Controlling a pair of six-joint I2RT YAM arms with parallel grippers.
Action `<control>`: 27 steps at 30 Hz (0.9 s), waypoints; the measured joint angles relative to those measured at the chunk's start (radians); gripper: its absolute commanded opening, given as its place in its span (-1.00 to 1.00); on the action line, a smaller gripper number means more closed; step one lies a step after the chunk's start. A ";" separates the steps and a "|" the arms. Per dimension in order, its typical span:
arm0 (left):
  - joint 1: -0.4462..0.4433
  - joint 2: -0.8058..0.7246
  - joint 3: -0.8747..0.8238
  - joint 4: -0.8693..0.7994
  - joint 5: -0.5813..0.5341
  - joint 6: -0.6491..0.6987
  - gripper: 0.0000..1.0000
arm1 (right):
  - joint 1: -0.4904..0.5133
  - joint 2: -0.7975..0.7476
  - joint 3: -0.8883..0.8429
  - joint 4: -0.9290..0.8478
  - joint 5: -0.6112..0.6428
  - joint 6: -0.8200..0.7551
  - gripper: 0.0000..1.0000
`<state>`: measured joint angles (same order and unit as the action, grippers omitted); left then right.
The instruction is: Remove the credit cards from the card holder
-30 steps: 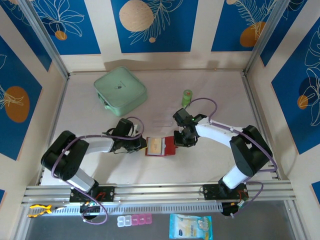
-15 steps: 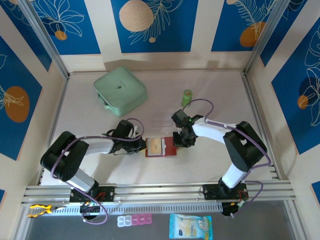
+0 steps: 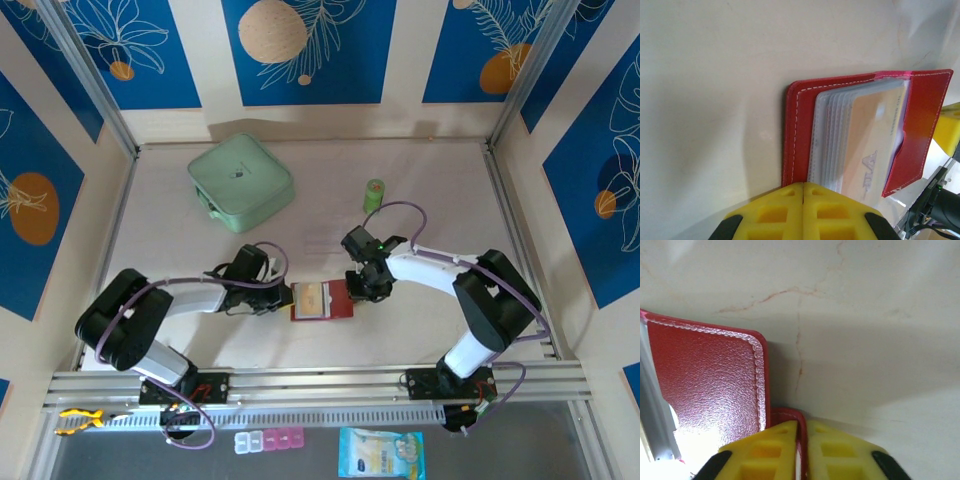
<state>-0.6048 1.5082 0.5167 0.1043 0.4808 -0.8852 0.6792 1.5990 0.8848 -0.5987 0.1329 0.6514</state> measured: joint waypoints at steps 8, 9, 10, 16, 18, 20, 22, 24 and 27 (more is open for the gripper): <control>-0.007 0.005 0.000 0.002 0.001 0.000 -1.00 | -0.010 0.000 -0.005 -0.008 0.029 -0.008 -0.45; -0.007 0.005 0.000 0.003 0.002 0.000 -1.00 | -0.012 0.000 -0.006 -0.008 0.033 -0.008 -0.45; -0.008 0.006 0.000 0.006 0.002 0.000 -1.00 | -0.012 0.000 -0.006 -0.010 0.040 -0.008 -0.45; -0.009 0.008 0.000 0.007 0.002 0.000 -1.00 | -0.024 0.001 -0.013 -0.023 0.062 -0.008 -0.31; -0.009 0.008 0.001 0.005 0.001 0.000 -1.00 | -0.026 0.001 -0.013 -0.023 0.063 -0.010 -0.24; -0.009 0.010 0.006 -0.003 0.002 0.001 -1.00 | -0.026 0.001 -0.013 -0.023 0.063 -0.012 -0.23; -0.009 0.014 0.013 -0.014 0.002 0.002 -1.00 | -0.026 0.001 -0.013 -0.023 0.064 -0.012 -0.22; -0.009 0.014 0.014 -0.016 0.002 0.002 -1.00 | -0.026 0.001 -0.013 -0.025 0.069 -0.012 -0.19; -0.009 0.014 0.015 -0.019 0.002 0.002 -1.00 | -0.028 0.002 -0.013 -0.027 0.071 -0.014 -0.08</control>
<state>-0.6140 1.5223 0.5316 0.0856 0.4828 -0.8833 0.6514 1.6009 0.8719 -0.6254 0.2035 0.6373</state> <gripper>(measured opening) 0.054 0.428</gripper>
